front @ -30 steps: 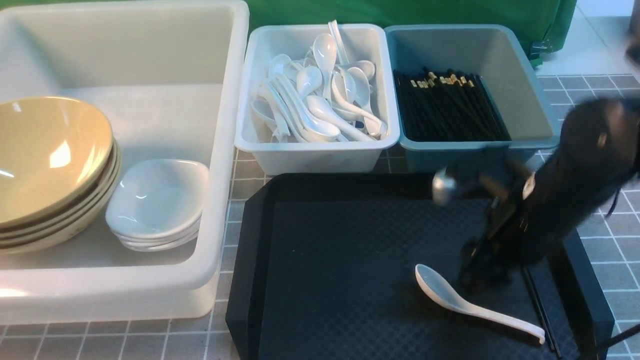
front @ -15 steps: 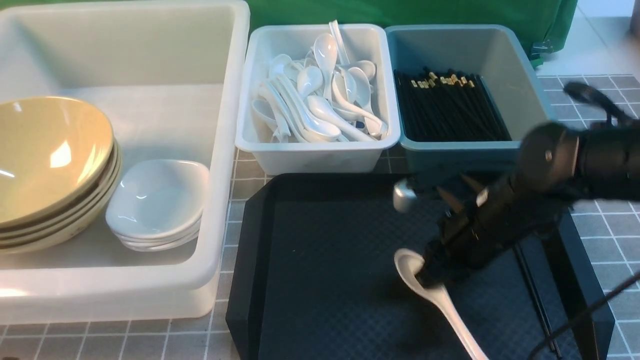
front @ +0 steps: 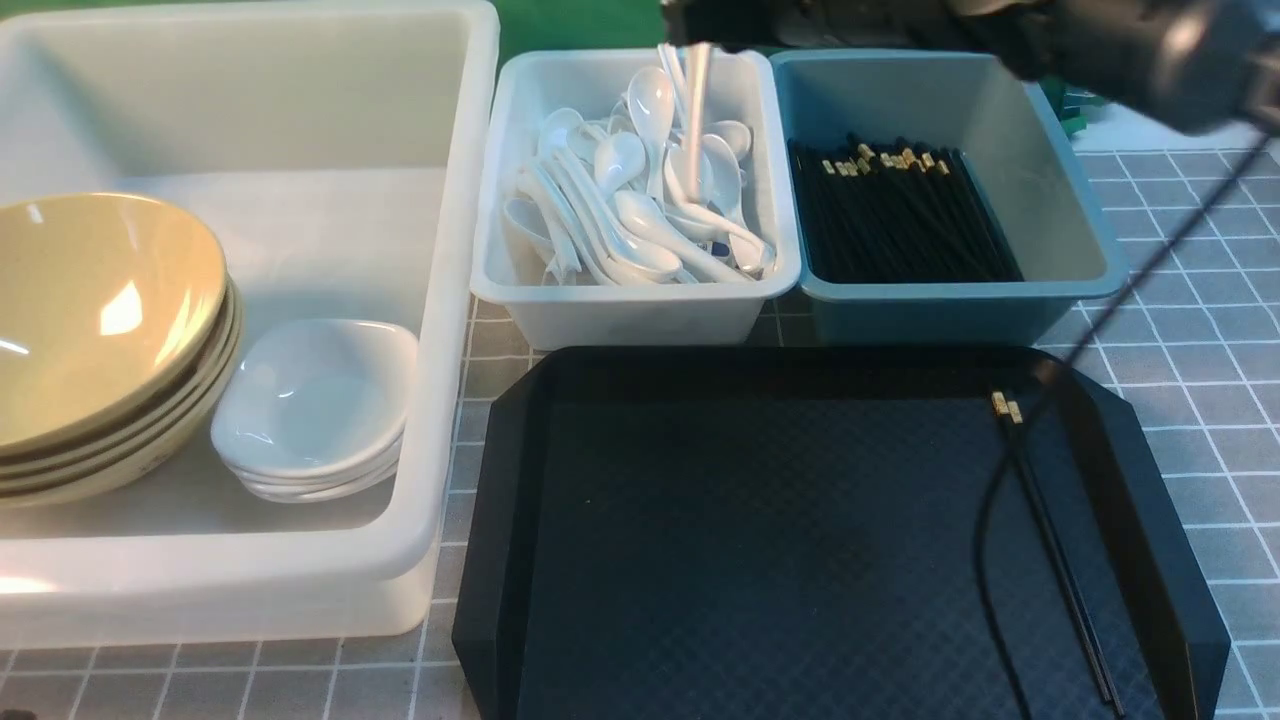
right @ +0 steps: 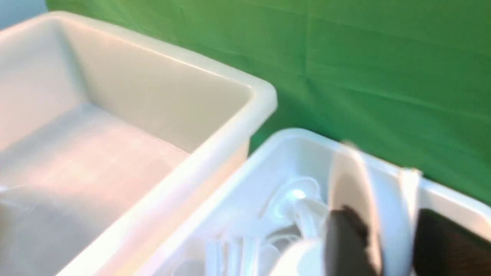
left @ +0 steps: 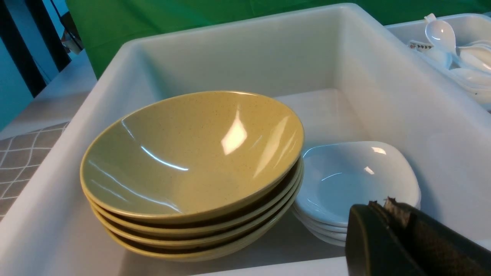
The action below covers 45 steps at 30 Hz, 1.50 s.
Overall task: On grey table put chopsticks spoon bowls plates into blue grey white boxes.
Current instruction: 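Place the white spoon into the bin of spoons with the right gripper, then move the grippers toward the tableware on the black tray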
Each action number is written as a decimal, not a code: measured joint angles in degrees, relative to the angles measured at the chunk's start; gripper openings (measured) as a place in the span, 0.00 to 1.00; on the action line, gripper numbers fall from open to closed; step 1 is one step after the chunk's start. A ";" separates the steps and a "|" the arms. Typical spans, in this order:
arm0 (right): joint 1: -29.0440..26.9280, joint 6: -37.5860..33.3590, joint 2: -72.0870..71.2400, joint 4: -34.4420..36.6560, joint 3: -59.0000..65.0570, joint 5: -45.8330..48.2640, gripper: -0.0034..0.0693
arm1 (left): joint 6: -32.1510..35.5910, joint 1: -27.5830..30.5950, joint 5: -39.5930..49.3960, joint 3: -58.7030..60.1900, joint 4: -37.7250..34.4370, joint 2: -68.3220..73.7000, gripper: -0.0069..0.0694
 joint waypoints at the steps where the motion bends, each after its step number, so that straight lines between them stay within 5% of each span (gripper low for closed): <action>1: -0.10 -0.05 0.69 -0.11 -0.43 0.71 0.54 | 0.00 0.00 0.00 0.00 0.00 0.00 0.08; 5: -1.16 2.59 3.27 -8.31 -5.20 11.88 0.72 | 0.00 0.00 0.37 0.00 -0.01 0.00 0.08; 8: -2.75 21.95 0.12 -29.63 -7.24 32.43 0.75 | 0.00 0.00 0.72 0.00 -0.01 0.00 0.08; 12: -5.30 32.15 -6.17 -43.70 -1.95 45.64 0.73 | 0.00 0.00 0.78 0.00 -0.01 0.00 0.08; 16: -8.70 36.98 -13.84 -44.47 16.33 42.12 0.72 | 0.00 0.00 0.71 0.00 -0.01 0.00 0.08; 23: -9.08 42.25 -19.65 -43.22 48.05 20.89 0.70 | 0.00 0.00 0.28 0.00 -0.01 0.00 0.08; 30: -9.08 43.10 -14.99 -43.33 49.96 15.49 0.48 | 0.00 0.00 0.05 0.00 0.05 0.00 0.08; 35: -8.20 41.54 -14.93 -43.10 49.74 15.18 0.24 | 0.00 0.00 0.05 0.00 0.11 0.00 0.08; 45: -2.86 39.29 -24.58 -42.77 50.53 18.62 0.23 | 0.05 0.00 0.10 0.00 0.11 0.00 0.08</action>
